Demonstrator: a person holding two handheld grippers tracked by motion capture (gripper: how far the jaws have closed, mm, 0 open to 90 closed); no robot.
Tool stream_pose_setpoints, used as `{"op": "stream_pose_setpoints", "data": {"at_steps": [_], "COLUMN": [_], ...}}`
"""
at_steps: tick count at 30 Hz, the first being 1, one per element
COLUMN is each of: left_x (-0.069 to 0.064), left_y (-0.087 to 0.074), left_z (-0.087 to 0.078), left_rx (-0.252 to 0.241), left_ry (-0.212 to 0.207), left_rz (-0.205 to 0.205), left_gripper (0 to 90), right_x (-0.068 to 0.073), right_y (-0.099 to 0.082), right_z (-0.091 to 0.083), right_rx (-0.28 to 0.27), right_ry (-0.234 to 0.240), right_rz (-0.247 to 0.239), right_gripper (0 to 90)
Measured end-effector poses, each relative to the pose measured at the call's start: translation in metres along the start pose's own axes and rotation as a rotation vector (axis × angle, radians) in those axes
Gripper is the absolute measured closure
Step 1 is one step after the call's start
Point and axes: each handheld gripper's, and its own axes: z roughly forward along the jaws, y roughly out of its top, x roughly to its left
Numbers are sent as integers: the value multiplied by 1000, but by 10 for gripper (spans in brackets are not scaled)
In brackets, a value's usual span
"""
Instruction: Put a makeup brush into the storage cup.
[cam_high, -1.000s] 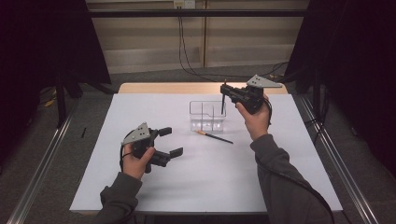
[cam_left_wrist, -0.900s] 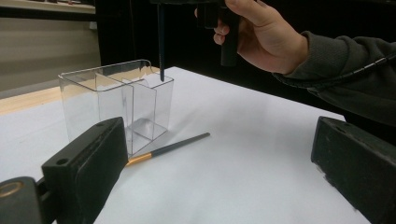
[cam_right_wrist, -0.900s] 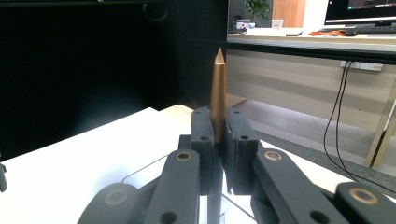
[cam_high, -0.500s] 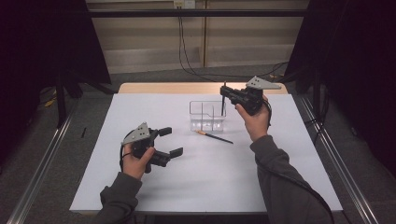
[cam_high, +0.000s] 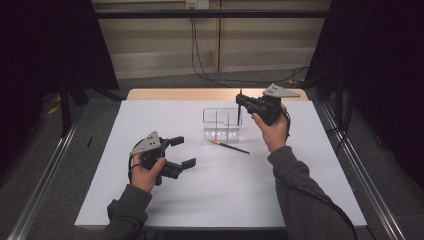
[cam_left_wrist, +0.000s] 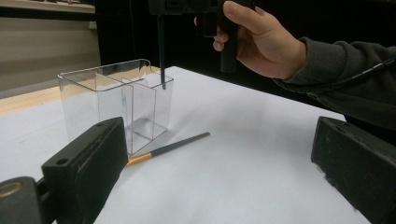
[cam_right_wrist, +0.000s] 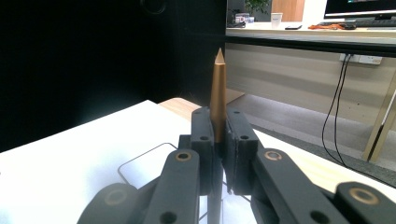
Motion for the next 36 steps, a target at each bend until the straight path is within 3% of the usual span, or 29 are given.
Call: {"op": "stream_pose_setpoints", "data": {"at_steps": [36], "left_x": [0], "left_y": [0], "left_z": [0], "left_rx": [-5], "left_ry": [2], "left_rz": [-4], "left_gripper": [37], "right_x": [0], "right_y": [-20], "right_z": [2], "right_rx": [39], "right_ry": [-12], "right_rz": [5], "right_gripper": [833]}}
